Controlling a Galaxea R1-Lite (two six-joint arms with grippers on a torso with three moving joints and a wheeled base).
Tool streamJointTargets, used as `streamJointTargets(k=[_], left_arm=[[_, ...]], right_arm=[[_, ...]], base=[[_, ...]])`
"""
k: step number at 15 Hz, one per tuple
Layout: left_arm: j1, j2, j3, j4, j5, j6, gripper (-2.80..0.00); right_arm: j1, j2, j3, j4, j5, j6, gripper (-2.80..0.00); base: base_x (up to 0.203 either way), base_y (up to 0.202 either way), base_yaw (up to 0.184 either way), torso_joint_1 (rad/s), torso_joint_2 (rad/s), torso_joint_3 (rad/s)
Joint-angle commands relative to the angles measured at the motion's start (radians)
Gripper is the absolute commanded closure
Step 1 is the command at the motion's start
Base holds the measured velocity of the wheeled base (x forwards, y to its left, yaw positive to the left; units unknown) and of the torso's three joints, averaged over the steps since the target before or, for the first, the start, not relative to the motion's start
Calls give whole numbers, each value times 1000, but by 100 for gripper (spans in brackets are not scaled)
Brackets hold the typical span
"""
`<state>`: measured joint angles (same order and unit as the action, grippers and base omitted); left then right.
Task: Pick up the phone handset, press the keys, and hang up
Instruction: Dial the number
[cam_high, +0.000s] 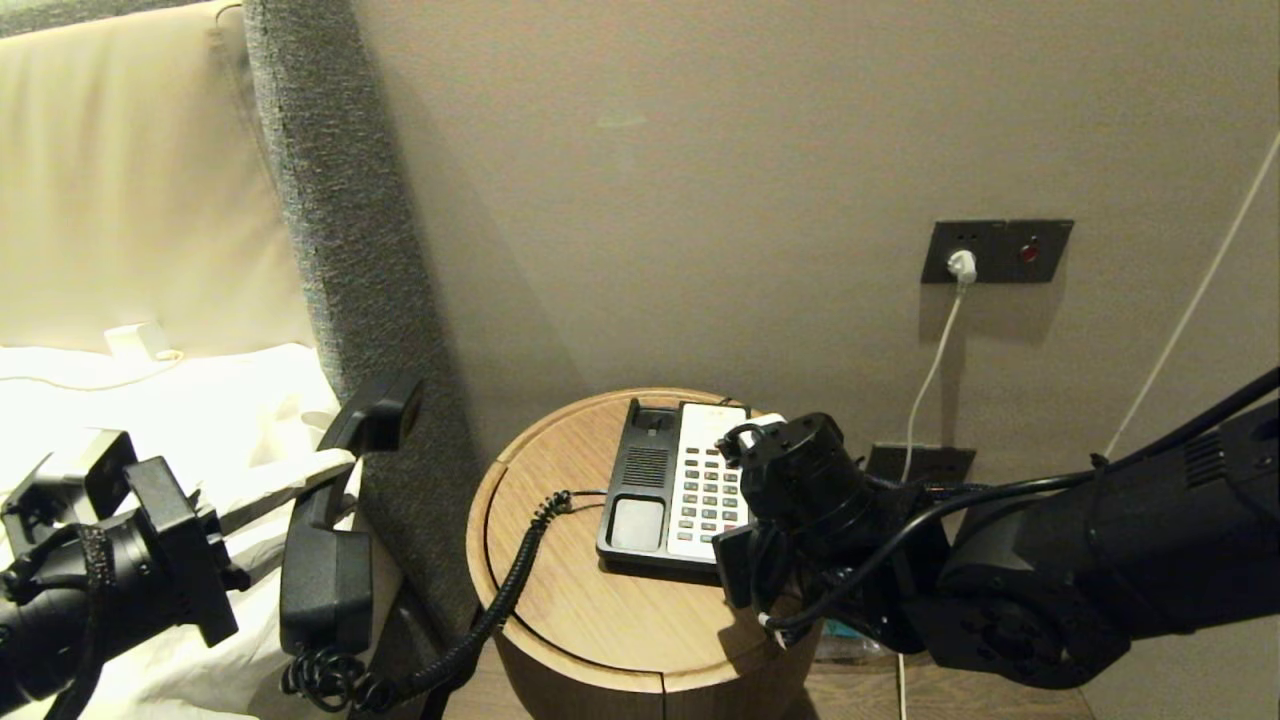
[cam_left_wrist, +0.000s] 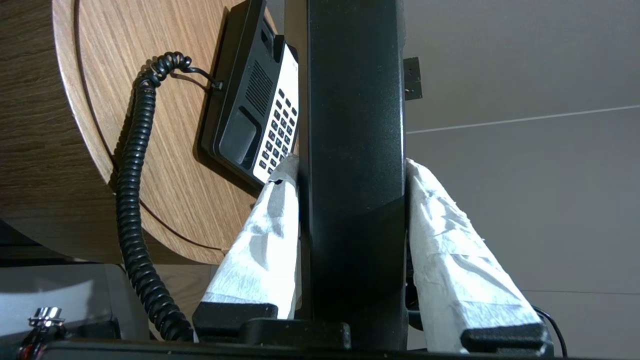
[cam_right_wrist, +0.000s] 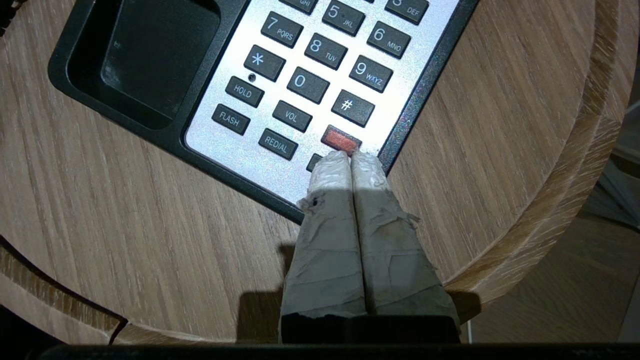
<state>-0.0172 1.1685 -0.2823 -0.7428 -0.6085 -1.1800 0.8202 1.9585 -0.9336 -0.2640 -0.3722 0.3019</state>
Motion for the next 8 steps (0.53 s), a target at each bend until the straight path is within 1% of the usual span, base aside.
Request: streamJointTargets(k=[1, 8], left_arm=[[0, 3, 0, -4, -4, -7, 0], [-1, 19, -5, -6, -4, -7, 0]], right_arm=[[0, 8, 3, -1, -2, 0, 0], [0, 17, 26, 0, -4, -4, 0]], base=[[0, 0, 0, 0, 0, 0], [0, 0, 0, 0, 0, 0]])
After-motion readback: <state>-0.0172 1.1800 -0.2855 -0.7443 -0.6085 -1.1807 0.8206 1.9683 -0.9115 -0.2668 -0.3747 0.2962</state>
